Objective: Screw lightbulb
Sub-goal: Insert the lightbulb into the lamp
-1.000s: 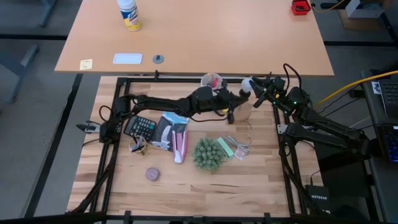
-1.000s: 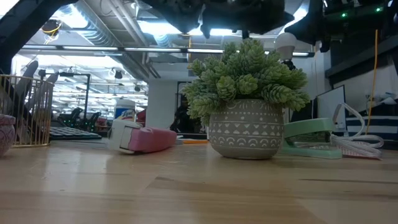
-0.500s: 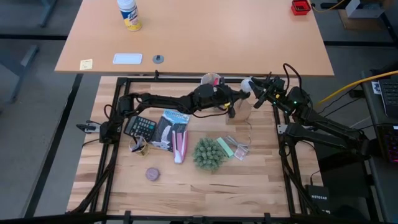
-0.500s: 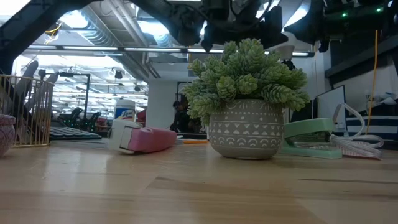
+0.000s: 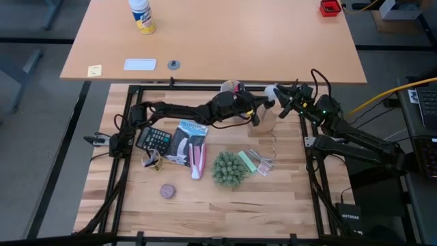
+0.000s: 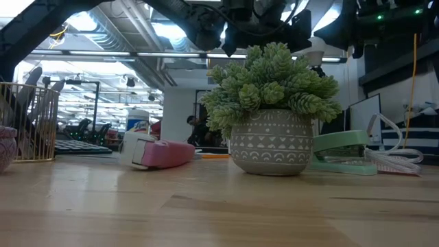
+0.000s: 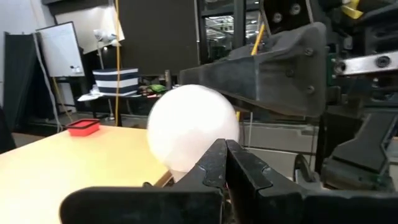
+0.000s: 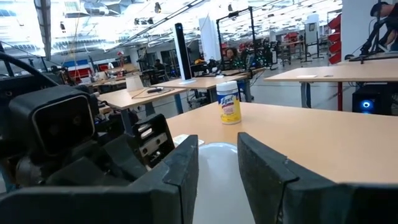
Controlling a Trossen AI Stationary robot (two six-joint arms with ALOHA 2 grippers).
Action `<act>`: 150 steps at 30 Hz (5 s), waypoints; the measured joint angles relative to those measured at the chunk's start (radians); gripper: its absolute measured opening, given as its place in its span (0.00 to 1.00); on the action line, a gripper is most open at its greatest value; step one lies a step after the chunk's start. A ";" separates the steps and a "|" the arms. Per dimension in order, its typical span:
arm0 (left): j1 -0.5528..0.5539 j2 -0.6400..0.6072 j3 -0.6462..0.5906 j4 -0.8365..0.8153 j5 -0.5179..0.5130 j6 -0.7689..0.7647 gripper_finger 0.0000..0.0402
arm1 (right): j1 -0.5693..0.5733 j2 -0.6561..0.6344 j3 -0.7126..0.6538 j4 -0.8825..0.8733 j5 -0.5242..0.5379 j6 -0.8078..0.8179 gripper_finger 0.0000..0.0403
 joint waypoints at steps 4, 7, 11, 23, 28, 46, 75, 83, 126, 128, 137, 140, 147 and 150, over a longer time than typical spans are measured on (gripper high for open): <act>0.013 0.000 0.000 0.002 -0.028 0.000 0.00 | 0.000 0.000 0.001 -0.008 0.001 0.000 0.28; 0.025 0.000 0.000 0.006 -0.051 -0.003 0.00 | 0.000 0.000 0.000 -0.012 -0.002 0.000 0.28; 0.038 -0.001 0.000 0.003 -0.067 -0.009 0.00 | 0.002 0.000 0.000 -0.022 -0.036 0.001 0.28; 0.025 -0.001 0.000 -0.014 -0.076 0.002 0.00 | 0.002 -0.018 -0.001 -0.033 -0.053 0.004 0.28; 0.023 -0.001 0.000 -0.018 -0.073 -0.007 0.00 | 0.002 -0.032 -0.002 -0.036 -0.067 0.004 0.28; -0.006 -0.001 0.000 -0.176 -0.112 -0.013 0.00 | 0.002 -0.044 -0.004 -0.086 -0.071 0.004 0.28; -0.066 -0.030 0.000 -0.361 -0.148 -0.051 0.00 | 0.000 -0.165 0.000 -0.302 0.247 -0.012 0.28; -0.092 -0.034 0.000 -0.496 -0.149 -0.076 0.00 | 0.000 -0.124 -0.010 -0.500 0.374 0.002 0.28; -0.091 -0.026 0.000 -0.675 -0.121 -0.059 0.00 | 0.000 0.383 -0.123 -0.334 0.348 0.071 0.28; -0.087 -0.021 0.000 -0.673 -0.121 -0.061 0.00 | 0.001 0.403 -0.123 -0.321 0.338 0.071 0.28; -0.088 -0.018 -0.001 -0.702 -0.121 -0.074 0.00 | 0.000 0.412 -0.123 -0.322 0.334 0.070 0.28; -0.087 -0.018 0.000 -0.700 -0.121 -0.080 0.00 | 0.001 0.412 -0.123 -0.322 0.333 0.070 0.28; -0.088 -0.018 0.000 -0.712 -0.121 -0.083 0.00 | 0.001 0.411 -0.123 -0.322 0.334 0.068 0.28; -0.087 -0.018 -0.001 -0.727 -0.121 -0.086 0.00 | 0.001 0.392 -0.122 -0.322 0.331 0.068 0.28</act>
